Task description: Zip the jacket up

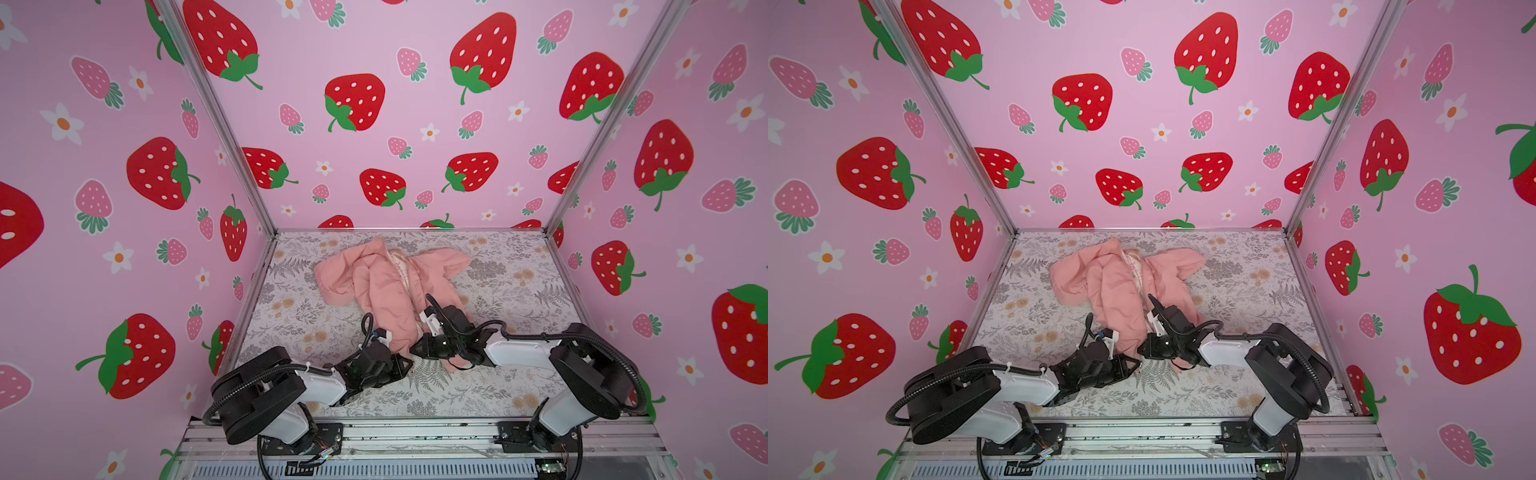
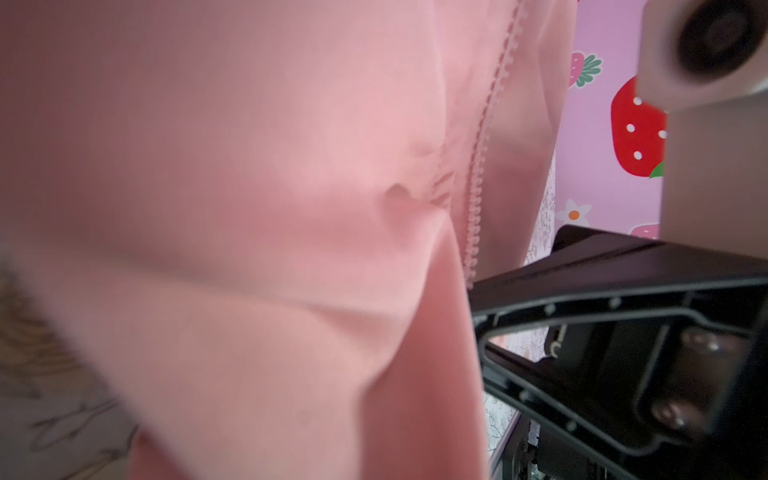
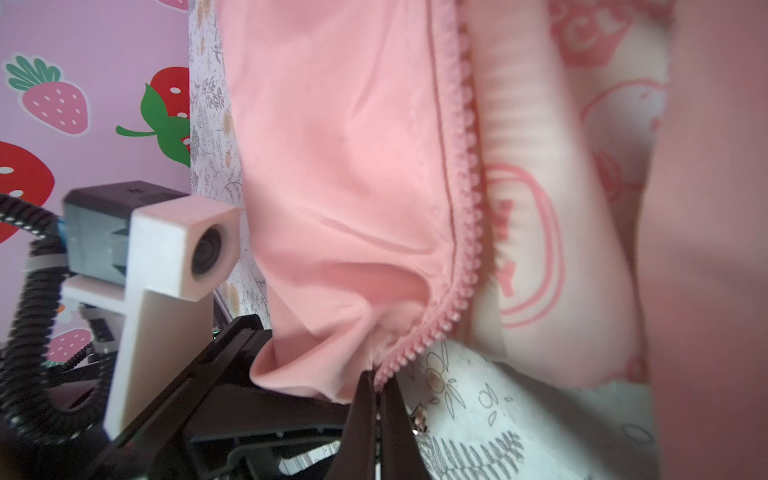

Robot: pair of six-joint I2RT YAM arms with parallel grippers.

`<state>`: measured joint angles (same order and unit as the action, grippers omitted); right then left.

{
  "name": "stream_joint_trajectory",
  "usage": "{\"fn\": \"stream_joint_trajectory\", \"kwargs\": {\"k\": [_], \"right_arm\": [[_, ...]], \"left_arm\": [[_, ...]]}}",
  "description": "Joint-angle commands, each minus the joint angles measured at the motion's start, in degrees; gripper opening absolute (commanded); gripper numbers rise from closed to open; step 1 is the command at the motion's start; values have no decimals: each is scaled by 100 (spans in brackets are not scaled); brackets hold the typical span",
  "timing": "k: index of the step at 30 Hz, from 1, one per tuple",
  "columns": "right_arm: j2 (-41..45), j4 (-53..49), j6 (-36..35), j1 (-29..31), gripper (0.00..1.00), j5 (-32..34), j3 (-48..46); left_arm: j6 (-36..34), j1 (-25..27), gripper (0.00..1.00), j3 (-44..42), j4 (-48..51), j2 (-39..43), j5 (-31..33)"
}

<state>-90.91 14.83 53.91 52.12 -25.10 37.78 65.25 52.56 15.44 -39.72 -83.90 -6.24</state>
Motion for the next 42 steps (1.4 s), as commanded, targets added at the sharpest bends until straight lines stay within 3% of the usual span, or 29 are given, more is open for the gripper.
{"fn": "stream_joint_trajectory", "kwargs": {"k": [1,7,9,13,15,17,19,23,28,33,37,42], "right_arm": [[185,-85,35,-17,0,-2,94],[301,-146,28,-25,0,36,63],[352,-178,25,-34,0,41,61],[489,-342,-53,-76,1,99,59],[634,-566,-157,-131,12,206,58],[924,-946,-263,-231,32,421,29],[1283,-1314,-357,-306,44,634,-20],[2124,-2066,-437,-306,58,1004,-258],[3457,-2938,-63,-277,65,1450,-1173],[4519,-2960,498,-215,68,1421,-2171],[4527,-2213,665,-159,71,1241,-2586],[3736,-1476,449,33,69,1179,-2440]], "left_arm": [[-48,18,14,124,-401,-89,-122],[71,18,7,86,-557,-189,-88],[93,18,0,67,-554,-162,-63],[69,18,0,63,-461,-29,9],[25,17,0,56,-375,75,25],[-53,-8,0,106,-171,230,18],[-146,-40,0,169,163,430,43],[-314,-180,0,238,608,771,11],[-443,-432,0,302,814,937,-249],[-531,-472,0,450,892,872,-463],[-513,-475,0,506,823,737,-542],[-454,-479,0,477,698,624,-570]]}}
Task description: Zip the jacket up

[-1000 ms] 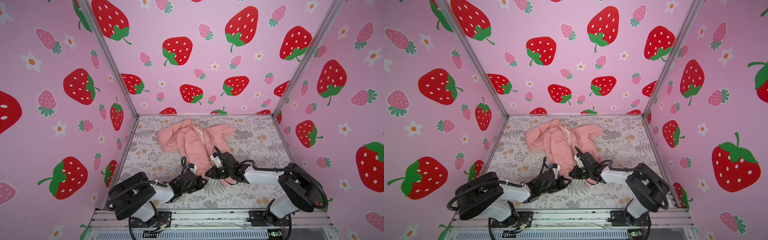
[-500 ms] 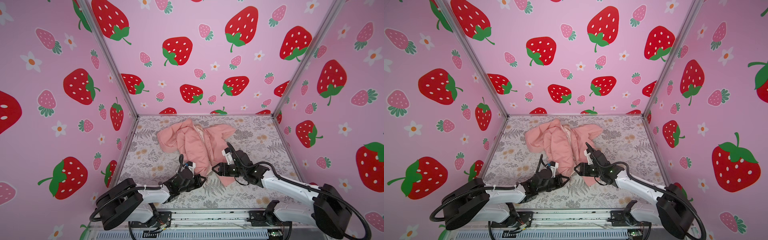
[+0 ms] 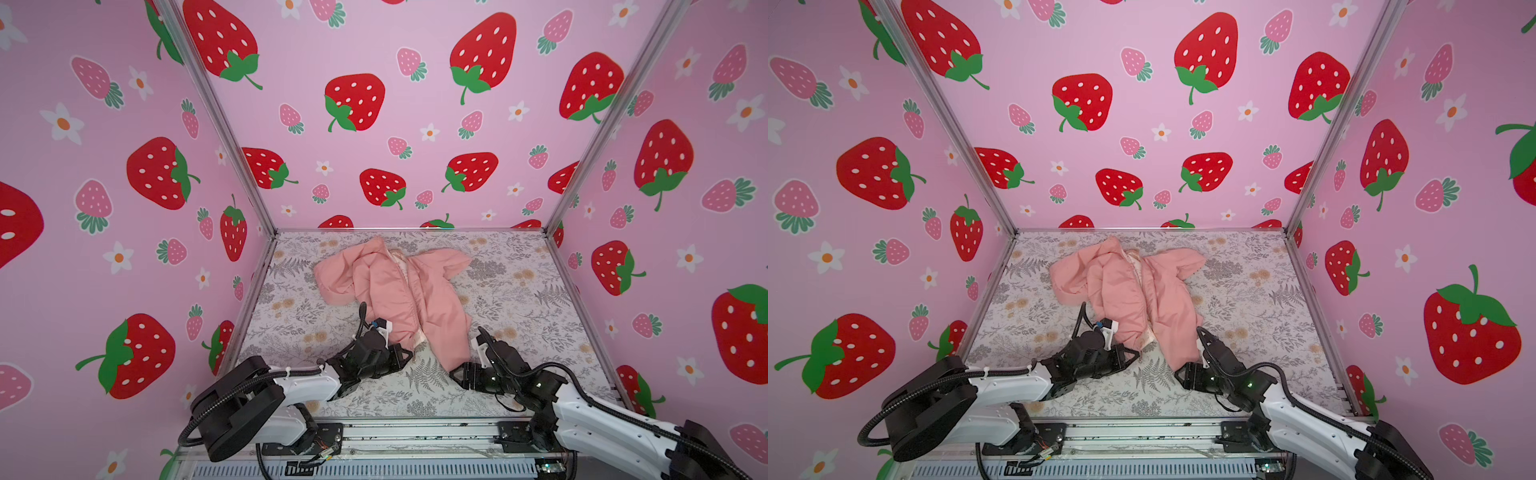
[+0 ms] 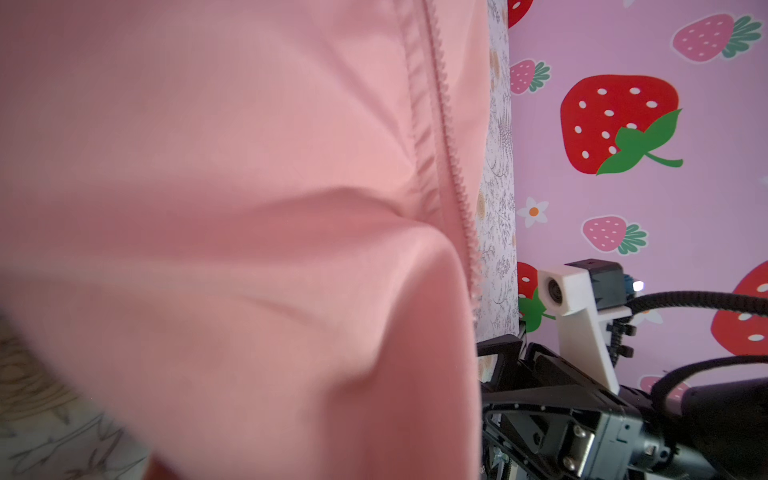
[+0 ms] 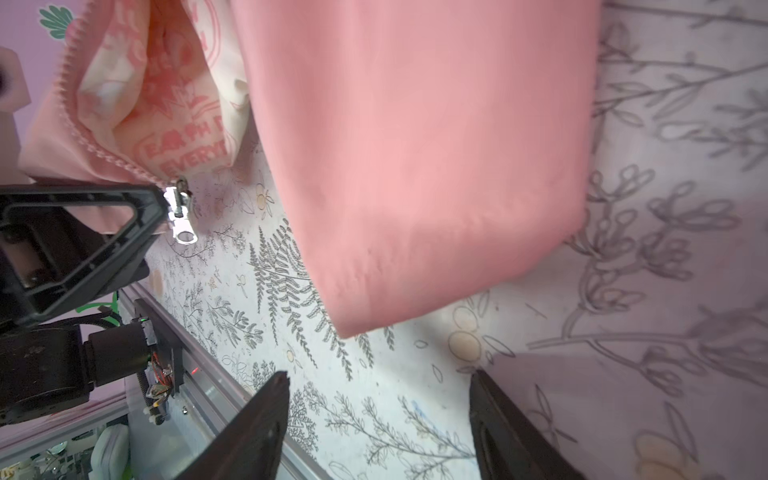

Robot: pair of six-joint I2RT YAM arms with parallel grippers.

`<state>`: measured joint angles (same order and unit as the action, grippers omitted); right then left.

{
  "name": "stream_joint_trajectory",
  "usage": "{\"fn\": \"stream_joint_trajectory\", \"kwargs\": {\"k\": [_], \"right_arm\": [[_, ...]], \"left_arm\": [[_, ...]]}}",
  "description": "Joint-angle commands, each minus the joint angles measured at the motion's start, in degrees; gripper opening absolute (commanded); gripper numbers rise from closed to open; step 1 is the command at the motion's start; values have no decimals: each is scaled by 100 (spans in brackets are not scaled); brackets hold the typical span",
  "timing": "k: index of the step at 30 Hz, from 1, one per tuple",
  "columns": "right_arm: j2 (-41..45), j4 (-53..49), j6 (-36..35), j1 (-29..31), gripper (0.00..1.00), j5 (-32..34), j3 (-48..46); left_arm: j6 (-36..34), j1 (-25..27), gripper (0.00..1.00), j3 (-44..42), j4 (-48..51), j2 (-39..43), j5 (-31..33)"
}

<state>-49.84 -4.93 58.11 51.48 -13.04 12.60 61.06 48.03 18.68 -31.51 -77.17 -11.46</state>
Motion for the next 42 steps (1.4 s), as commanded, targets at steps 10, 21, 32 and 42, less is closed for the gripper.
{"fn": "stream_joint_trajectory", "kwargs": {"k": [10,21,32,42], "right_arm": [[-1596,1166,-295,200,53,165,734],[-2188,1213,-217,194,5,-569,1676],[-1407,2882,1299,209,11,-1976,1150],[-1495,2893,1414,254,37,-1466,139]], "left_arm": [[53,-24,0,60,-216,-88,4],[92,-124,0,-119,-229,0,146],[119,-224,0,-347,-211,-59,327],[196,-157,0,-101,-813,-759,140]]}}
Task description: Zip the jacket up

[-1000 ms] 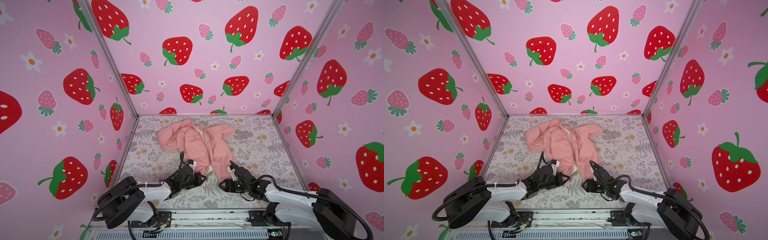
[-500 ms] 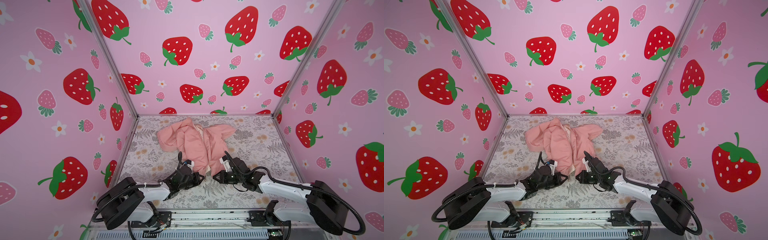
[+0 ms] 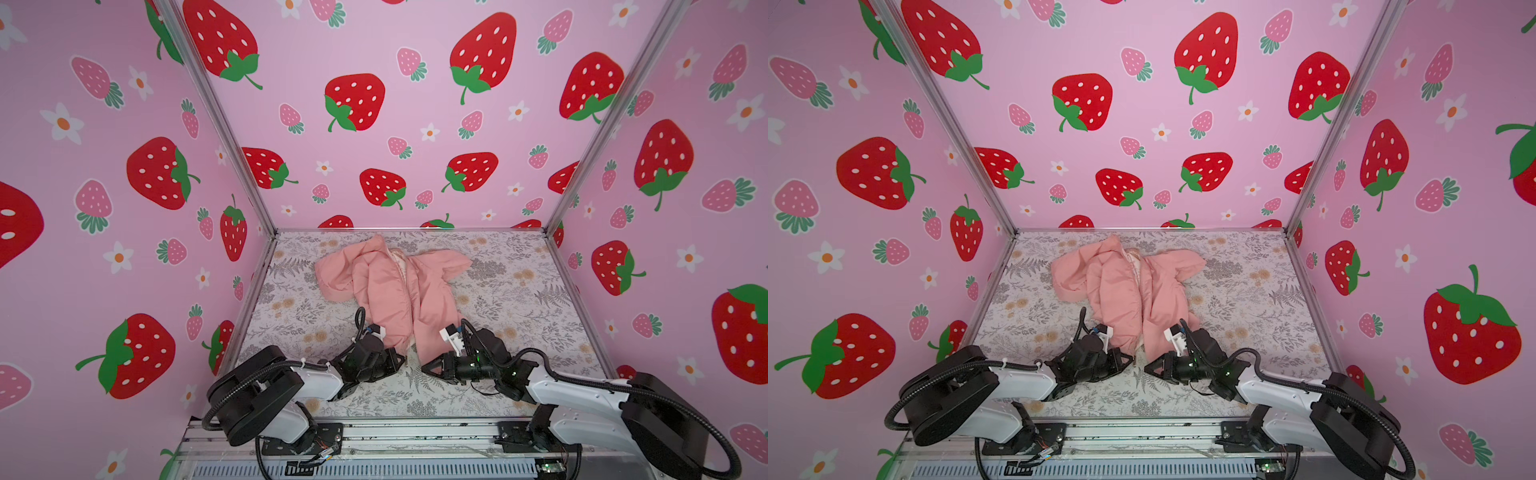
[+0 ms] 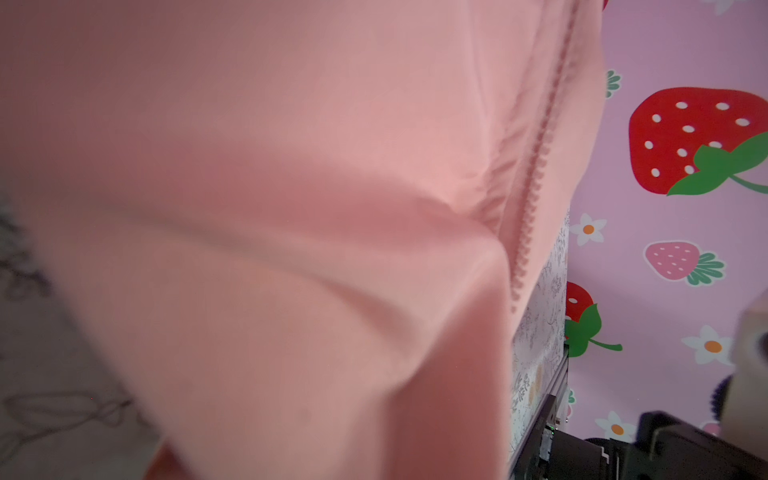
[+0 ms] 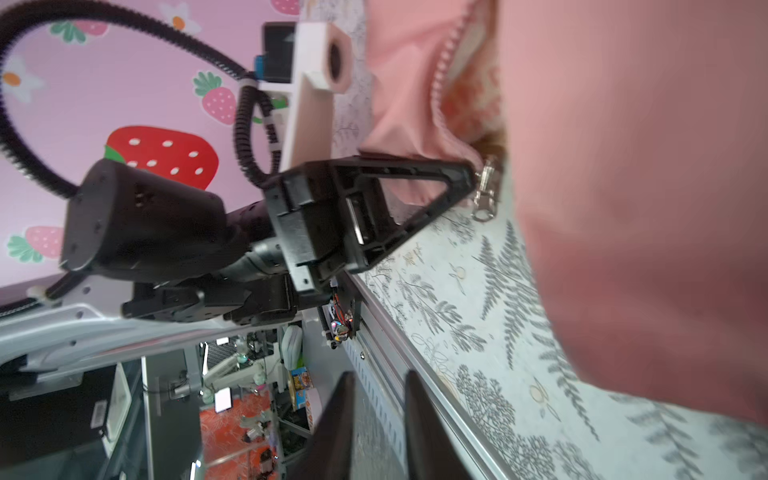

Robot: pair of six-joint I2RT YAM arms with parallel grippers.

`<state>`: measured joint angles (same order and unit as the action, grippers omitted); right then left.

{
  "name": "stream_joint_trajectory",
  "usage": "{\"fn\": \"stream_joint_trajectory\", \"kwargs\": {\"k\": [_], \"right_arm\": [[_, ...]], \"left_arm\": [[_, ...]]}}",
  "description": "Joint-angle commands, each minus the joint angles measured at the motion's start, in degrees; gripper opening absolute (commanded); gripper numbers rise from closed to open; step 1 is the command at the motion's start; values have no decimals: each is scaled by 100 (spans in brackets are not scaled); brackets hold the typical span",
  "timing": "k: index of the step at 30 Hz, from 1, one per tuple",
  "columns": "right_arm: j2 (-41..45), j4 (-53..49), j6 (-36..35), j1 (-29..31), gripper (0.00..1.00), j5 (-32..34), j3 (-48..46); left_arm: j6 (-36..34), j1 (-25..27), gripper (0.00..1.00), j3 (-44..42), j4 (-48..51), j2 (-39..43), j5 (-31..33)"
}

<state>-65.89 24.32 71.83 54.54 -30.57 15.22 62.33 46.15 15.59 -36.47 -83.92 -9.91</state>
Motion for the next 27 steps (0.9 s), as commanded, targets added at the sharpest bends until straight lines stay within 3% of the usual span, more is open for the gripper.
{"fn": "stream_joint_trajectory", "kwargs": {"k": [1,5,8,21,27], "right_arm": [[218,-268,-64,-89,41,453,-129],[693,-1723,-683,-113,56,1294,238],[928,-1979,-743,-112,61,1416,236],[669,-468,-306,274,80,1476,-483],[58,312,-284,509,81,1675,-533]], "left_arm": [[78,39,0,220,-309,-93,-1],[65,65,0,207,-173,-13,35],[26,61,0,207,-53,57,60],[36,56,0,234,-37,-13,42],[41,60,0,239,-8,-16,42]]}}
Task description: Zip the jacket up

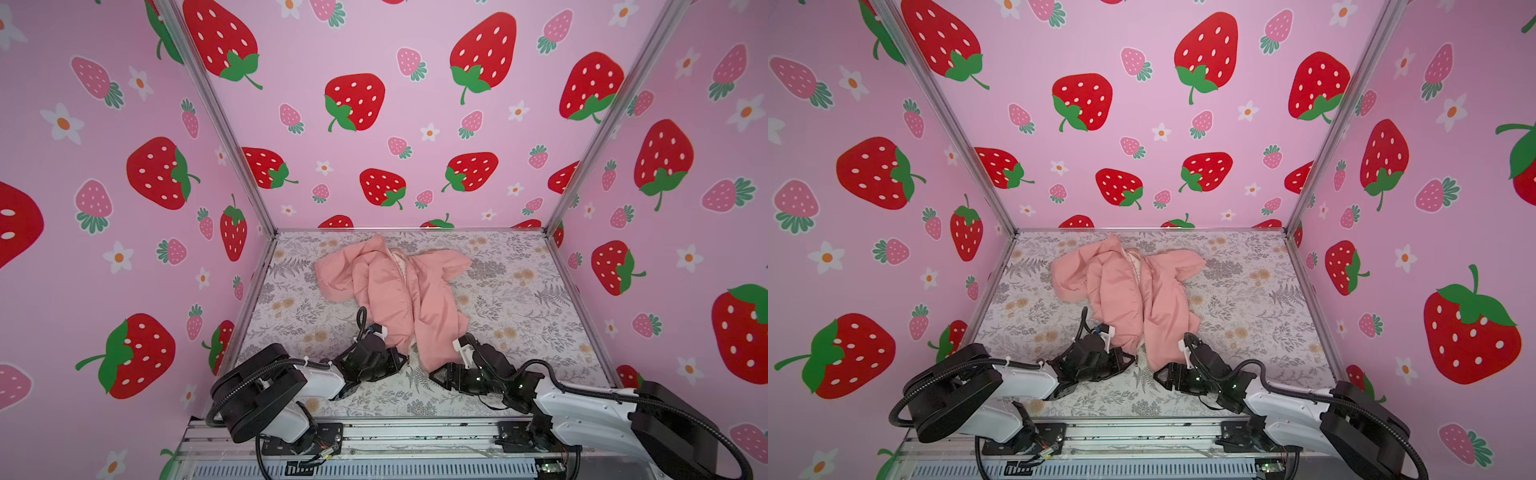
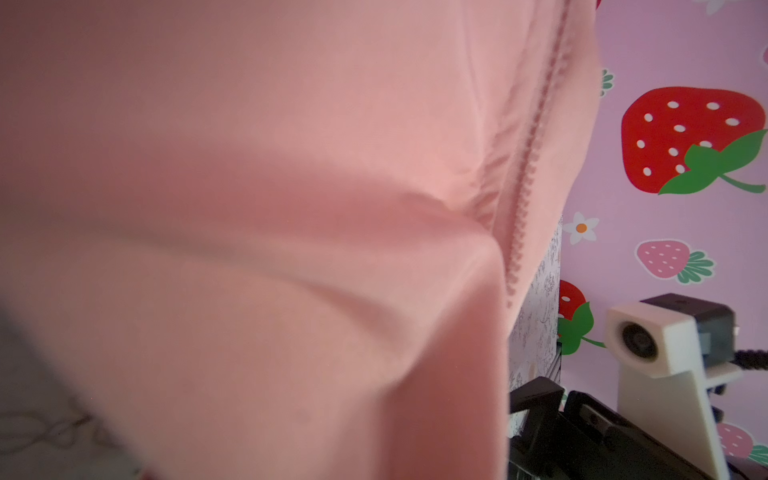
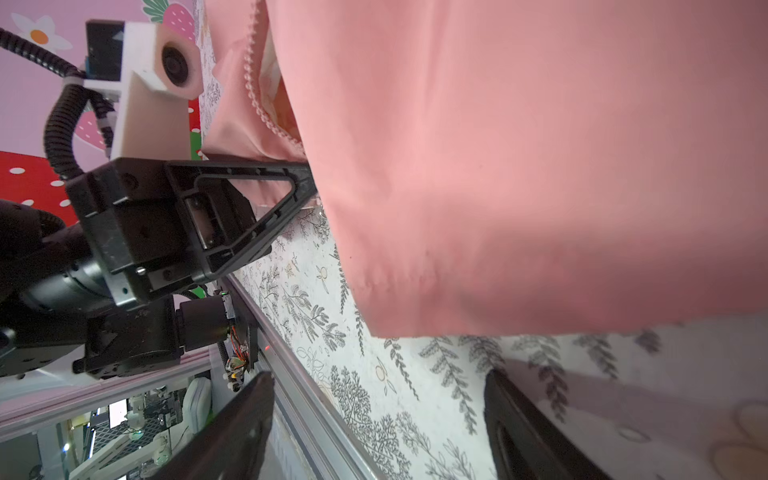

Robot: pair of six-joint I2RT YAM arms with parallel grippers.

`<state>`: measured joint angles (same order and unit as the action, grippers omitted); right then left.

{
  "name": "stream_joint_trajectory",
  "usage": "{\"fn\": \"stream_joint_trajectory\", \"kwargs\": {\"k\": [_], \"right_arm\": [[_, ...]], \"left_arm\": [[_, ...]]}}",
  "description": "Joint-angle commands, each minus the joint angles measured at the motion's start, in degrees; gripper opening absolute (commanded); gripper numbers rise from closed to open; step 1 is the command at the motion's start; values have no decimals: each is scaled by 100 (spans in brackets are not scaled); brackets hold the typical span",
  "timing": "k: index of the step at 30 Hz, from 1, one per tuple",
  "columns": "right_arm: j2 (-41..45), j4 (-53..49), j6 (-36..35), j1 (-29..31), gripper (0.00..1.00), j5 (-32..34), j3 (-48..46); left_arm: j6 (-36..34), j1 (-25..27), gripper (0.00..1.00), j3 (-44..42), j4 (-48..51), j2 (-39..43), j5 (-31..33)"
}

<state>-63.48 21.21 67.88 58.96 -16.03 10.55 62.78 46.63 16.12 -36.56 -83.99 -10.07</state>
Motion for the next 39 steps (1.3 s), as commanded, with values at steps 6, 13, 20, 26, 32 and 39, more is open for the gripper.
{"fn": "stream_joint_trajectory", "kwargs": {"k": [6,13,20,26,32,39], "right_arm": [[-465,1192,-159,107,80,905,-238],[-850,2021,-762,107,80,991,-302],[-1412,2957,-1012,119,76,425,-332],[-1899,3109,-1086,177,65,191,-180],[-2162,2977,-1036,177,48,340,11],[-2429,2711,-913,134,27,486,310]], "left_arm": [[15,13,0,163,13,1,66],[21,13,0,170,90,5,71],[32,13,0,172,101,8,111],[50,13,0,163,97,-1,126],[59,13,0,133,88,25,128],[59,13,0,109,112,64,148]]}}
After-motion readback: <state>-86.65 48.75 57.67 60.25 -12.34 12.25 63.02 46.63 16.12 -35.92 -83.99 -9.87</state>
